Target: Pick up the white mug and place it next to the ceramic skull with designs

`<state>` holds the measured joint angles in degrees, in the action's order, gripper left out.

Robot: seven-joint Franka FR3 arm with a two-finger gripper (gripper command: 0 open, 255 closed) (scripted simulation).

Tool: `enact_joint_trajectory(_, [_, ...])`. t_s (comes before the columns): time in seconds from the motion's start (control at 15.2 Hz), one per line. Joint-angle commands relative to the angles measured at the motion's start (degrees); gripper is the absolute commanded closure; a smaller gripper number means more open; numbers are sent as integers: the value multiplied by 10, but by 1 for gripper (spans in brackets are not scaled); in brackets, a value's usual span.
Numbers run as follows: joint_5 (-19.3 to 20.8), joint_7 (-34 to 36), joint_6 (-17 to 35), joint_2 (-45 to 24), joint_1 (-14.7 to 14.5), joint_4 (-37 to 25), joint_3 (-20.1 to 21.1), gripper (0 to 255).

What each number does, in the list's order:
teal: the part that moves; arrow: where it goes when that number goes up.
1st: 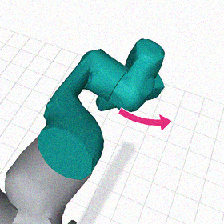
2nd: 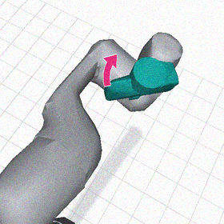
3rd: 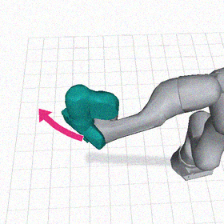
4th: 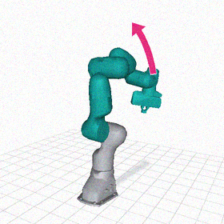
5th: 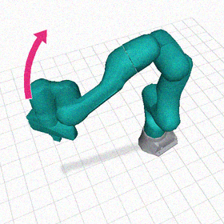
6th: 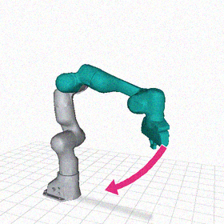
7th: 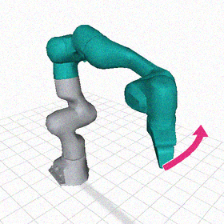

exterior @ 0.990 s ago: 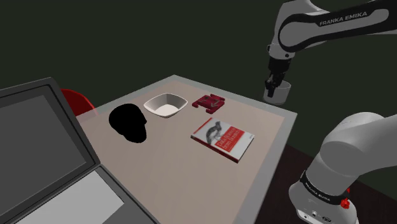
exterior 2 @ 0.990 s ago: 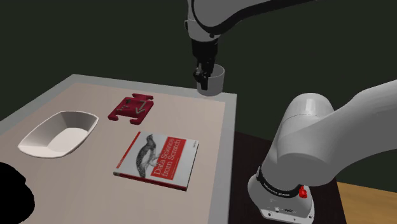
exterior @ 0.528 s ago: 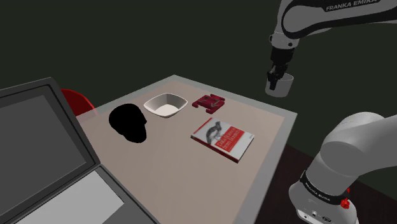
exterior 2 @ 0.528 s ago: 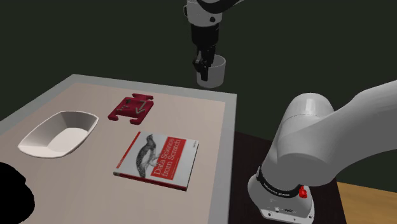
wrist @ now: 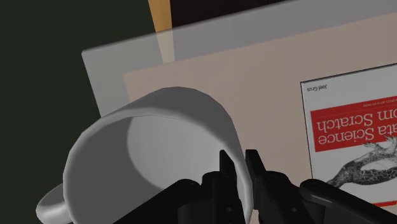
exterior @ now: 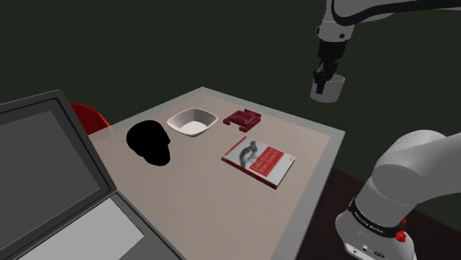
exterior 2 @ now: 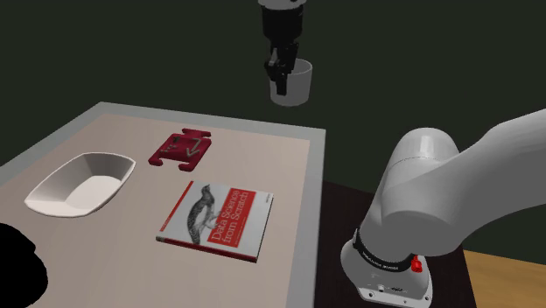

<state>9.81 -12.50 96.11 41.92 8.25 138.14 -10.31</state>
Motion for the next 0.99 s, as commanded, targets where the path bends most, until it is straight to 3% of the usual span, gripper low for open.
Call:
enact_joint_trajectory(0.0, [-10,14,-7,-4,-6,-9,13,255])
enact_joint_trajectory(0.92, [-106,198,17,-117,-77,-88,168,255])
